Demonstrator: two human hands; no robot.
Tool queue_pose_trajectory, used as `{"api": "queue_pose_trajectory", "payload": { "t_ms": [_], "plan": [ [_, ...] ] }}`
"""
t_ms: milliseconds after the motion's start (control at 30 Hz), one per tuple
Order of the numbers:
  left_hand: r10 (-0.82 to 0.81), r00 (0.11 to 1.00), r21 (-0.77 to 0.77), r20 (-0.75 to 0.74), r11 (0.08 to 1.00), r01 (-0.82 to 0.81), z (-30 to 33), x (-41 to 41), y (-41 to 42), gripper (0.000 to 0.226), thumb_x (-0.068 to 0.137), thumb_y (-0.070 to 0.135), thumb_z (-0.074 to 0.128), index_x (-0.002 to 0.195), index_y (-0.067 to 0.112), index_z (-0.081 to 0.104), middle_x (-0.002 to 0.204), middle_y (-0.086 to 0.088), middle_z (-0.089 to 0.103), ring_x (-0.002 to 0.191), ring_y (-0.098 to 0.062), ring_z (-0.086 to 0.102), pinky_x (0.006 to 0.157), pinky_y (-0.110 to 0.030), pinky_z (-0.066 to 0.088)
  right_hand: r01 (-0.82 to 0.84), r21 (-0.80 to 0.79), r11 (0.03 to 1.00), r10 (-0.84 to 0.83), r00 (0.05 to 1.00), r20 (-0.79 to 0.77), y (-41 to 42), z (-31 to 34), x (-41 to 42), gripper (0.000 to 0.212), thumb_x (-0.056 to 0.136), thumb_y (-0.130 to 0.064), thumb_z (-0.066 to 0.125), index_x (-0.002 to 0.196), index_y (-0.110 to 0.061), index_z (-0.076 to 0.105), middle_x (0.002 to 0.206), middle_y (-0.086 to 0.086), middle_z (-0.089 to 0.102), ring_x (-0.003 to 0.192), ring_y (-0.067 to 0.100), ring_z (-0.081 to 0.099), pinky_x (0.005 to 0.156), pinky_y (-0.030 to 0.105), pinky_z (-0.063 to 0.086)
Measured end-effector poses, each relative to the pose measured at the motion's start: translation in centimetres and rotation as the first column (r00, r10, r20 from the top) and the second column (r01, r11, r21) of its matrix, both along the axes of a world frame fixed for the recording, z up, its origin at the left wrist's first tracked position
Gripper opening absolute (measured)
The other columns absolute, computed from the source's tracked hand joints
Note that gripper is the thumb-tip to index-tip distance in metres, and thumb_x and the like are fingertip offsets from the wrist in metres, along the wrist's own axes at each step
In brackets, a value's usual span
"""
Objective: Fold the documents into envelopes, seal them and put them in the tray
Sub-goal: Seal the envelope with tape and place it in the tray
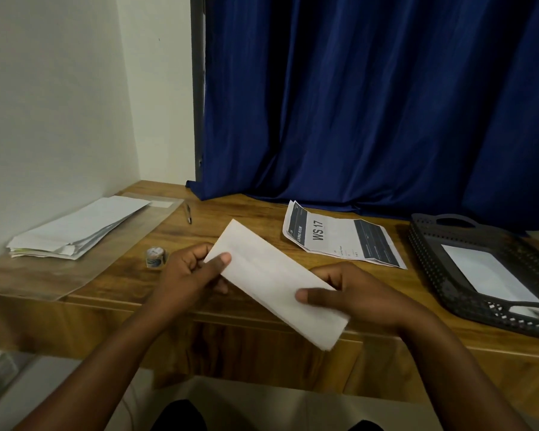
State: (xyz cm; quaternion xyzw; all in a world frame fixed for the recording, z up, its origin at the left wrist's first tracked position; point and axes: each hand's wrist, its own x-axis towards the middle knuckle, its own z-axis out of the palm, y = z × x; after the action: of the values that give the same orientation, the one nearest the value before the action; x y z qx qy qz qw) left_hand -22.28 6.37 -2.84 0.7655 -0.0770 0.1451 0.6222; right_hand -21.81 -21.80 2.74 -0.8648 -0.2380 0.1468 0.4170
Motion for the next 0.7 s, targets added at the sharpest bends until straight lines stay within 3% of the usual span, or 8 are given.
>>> {"api": "queue_pose_trajectory", "payload": {
  "t_ms": [100,167,367,500,600,700],
  "plan": [
    [-0.023,0.998,0.002,-0.054,1.0,0.023,0.8,0.9,0.7,0.02,0.098,0.024,0.061,0.11,0.012,0.071,0.08,-0.01,0.076,0.064,-0.024,0.068,0.066,-0.032,0.06,0.016,0.075,0.997,-0.005,0.989,-0.148,1.1,-0.1,2.0,0.047,0.087,-0.051,0.066,0.112,-0.012,0.072,0.104,0.004,0.077,0.099,0.029,0.072,0.077,0.03,0.051],
    [-0.036,0.997,0.052,-0.075,0.998,0.04,1.0,1.4,0.8,0.015,0.099,0.022,0.062,0.103,0.013,0.072,0.078,-0.008,0.076,0.06,-0.021,0.066,0.06,-0.028,0.057,0.029,0.088,0.996,-0.014,0.986,-0.164,2.3,-1.2,3.1,0.04,0.09,-0.047,0.067,0.112,-0.015,0.072,0.106,0.004,0.077,0.1,0.028,0.073,0.08,0.033,0.053],
    [-0.057,0.992,0.176,-0.113,0.981,0.077,0.9,2.0,2.4,0.016,0.099,0.026,0.064,0.102,0.012,0.071,0.075,-0.01,0.074,0.06,-0.024,0.064,0.063,-0.04,0.055,-0.041,0.067,0.997,0.058,0.959,-0.276,4.3,-3.7,4.7,0.035,0.093,-0.039,0.067,0.114,-0.012,0.069,0.109,0.004,0.076,0.102,0.023,0.073,0.097,0.047,0.055],
    [-0.071,0.99,0.257,-0.124,0.961,0.101,1.0,1.7,2.7,0.018,0.098,0.033,0.065,0.099,0.016,0.072,0.066,-0.005,0.072,0.055,-0.019,0.063,0.061,-0.041,0.056,-0.06,0.202,0.977,0.12,0.946,-0.3,5.0,-3.7,5.0,0.033,0.095,-0.035,0.064,0.118,-0.012,0.066,0.11,0.007,0.076,0.104,0.026,0.073,0.089,0.042,0.059],
    [-0.062,0.99,0.321,-0.129,0.942,0.101,0.9,1.7,2.1,0.02,0.098,0.035,0.064,0.099,0.016,0.07,0.063,0.003,0.069,0.051,-0.012,0.061,0.052,-0.028,0.048,-0.034,0.237,0.971,0.093,0.965,-0.246,6.0,-4.6,4.8,0.041,0.089,-0.042,0.072,0.119,-0.015,0.066,0.105,0.005,0.077,0.095,0.025,0.075,0.084,0.039,0.061],
    [-0.029,0.995,0.352,-0.099,0.934,0.063,0.6,1.7,1.6,0.023,0.097,0.043,0.064,0.11,0.024,0.066,0.081,0.006,0.072,0.063,-0.015,0.068,0.052,-0.024,0.049,0.048,0.278,0.959,0.005,0.982,-0.188,6.2,-5.7,4.6,0.043,0.083,-0.047,0.074,0.115,-0.019,0.068,0.096,0.002,0.078,0.085,0.023,0.076,0.074,0.036,0.062]
  ]
}}
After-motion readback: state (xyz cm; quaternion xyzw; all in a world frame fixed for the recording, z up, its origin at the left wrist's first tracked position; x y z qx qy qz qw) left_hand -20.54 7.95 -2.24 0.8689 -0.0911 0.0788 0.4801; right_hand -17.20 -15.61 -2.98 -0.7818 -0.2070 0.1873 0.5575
